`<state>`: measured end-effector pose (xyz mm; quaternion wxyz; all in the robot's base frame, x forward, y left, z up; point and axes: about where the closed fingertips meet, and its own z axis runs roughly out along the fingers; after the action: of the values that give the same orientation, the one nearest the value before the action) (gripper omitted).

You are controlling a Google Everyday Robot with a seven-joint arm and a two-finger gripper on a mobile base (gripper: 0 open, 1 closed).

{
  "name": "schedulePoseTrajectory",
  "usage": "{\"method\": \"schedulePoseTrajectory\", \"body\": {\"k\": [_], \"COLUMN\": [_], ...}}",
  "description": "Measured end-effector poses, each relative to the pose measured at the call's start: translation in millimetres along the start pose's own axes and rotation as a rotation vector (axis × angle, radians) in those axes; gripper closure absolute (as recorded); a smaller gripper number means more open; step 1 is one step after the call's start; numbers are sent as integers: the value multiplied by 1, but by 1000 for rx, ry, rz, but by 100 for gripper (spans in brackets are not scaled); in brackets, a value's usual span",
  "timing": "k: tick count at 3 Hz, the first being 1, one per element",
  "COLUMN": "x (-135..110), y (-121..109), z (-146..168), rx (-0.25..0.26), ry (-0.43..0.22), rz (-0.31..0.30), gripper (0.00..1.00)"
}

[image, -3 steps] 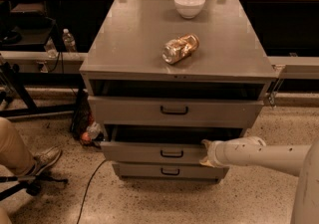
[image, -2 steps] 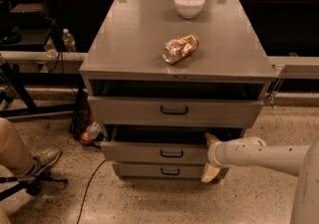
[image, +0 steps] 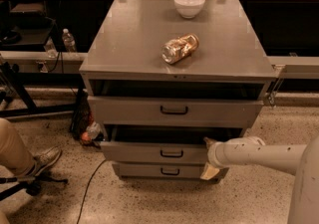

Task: Open middle drawer

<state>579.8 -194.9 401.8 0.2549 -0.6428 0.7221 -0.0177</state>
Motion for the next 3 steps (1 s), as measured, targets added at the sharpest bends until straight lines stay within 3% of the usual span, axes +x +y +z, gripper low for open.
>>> {"method": "schedulePoseTrajectory", "body": {"k": [2, 3], "x": [8, 12], "y": [11, 14], "z": [-14, -38], "rx": [-4, 11], "ry": [10, 48], "rz": [36, 64], "gripper": [70, 99]}}
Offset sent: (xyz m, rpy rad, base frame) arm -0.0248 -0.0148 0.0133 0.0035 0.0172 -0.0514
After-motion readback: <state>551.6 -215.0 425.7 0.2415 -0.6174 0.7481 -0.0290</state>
